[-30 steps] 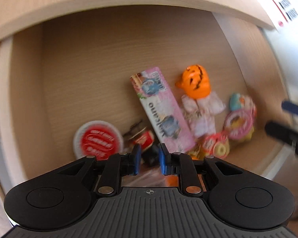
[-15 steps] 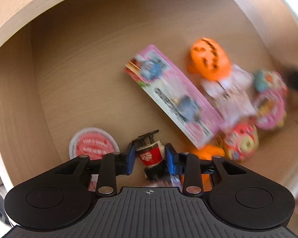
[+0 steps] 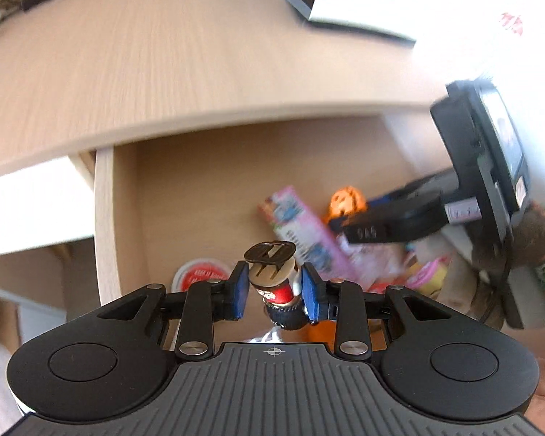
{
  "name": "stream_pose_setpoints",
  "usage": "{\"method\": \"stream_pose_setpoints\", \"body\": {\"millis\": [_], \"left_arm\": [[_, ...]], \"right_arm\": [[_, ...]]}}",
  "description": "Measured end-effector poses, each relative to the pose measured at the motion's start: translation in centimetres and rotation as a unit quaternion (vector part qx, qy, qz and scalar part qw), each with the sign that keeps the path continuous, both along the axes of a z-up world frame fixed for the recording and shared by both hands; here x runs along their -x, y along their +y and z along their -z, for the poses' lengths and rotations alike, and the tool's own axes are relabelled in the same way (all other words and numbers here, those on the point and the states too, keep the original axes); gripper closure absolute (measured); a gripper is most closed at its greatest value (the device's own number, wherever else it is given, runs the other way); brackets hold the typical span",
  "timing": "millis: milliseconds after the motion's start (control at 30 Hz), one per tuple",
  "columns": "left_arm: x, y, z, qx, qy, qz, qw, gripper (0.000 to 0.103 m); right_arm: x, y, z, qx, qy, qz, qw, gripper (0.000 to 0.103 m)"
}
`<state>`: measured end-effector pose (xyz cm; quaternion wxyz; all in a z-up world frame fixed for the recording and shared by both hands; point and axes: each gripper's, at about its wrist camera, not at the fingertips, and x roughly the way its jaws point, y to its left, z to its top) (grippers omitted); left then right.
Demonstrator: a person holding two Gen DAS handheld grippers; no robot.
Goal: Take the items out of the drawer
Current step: 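Place the orange pumpkin on the desk with the right tool while the left tool carries the figure there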
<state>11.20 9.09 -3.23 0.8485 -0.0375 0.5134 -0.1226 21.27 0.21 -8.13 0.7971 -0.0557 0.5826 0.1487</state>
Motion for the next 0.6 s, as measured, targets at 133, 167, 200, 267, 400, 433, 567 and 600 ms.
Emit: {"method": "stream_pose_setpoints", "body": {"millis": [133,167,200,267,400,433,567,600], "left_arm": [[-0.9,0.1,-3.4,0.059,-0.044,0.012,0.9972,0.069],[-1.3,0.0,-4.6,0.071,-0.056,0.015,0.9958,0.069],[-2.0,0.0,-5.7,0.077,-0.071,0.018,0.9944,0.069],[-4.1,-0.3,-7.9,0.082,-0.095,0.021,0.9919,0.069],[-10.5,-1.9,-10.4,0.074,-0.129,0.019,0.9887,0.069],[-12.3,-2.1,-10.6,0.08,-0.126,0.019,0.9887,0.069],[-19.1,-6.0,-7.3,0.065,-0.103,0.019,0.9924,0.069],[-20.5,-6.6,-6.3,0.052,-0.098,0.018,0.9937,0.069]], "right_arm": [[3.0,-2.2,-4.7,-0.04,-0.037,0.026,0.998,0.073],[3.7,-3.0,-6.1,-0.058,-0.049,0.038,0.996,0.073],[4.3,-3.8,-7.7,-0.074,-0.063,0.051,0.994,0.073],[5.0,-5.0,-10.5,-0.087,-0.101,0.071,0.989,0.073],[5.1,-6.0,-14.7,-0.072,-0.18,0.08,0.978,0.073],[4.8,-6.2,-15.2,-0.071,-0.192,0.081,0.975,0.073],[2.6,-7.3,-16.2,-0.086,-0.205,0.102,0.97,0.073],[2.0,-7.7,-16.1,-0.087,-0.208,0.107,0.968,0.073]]}}
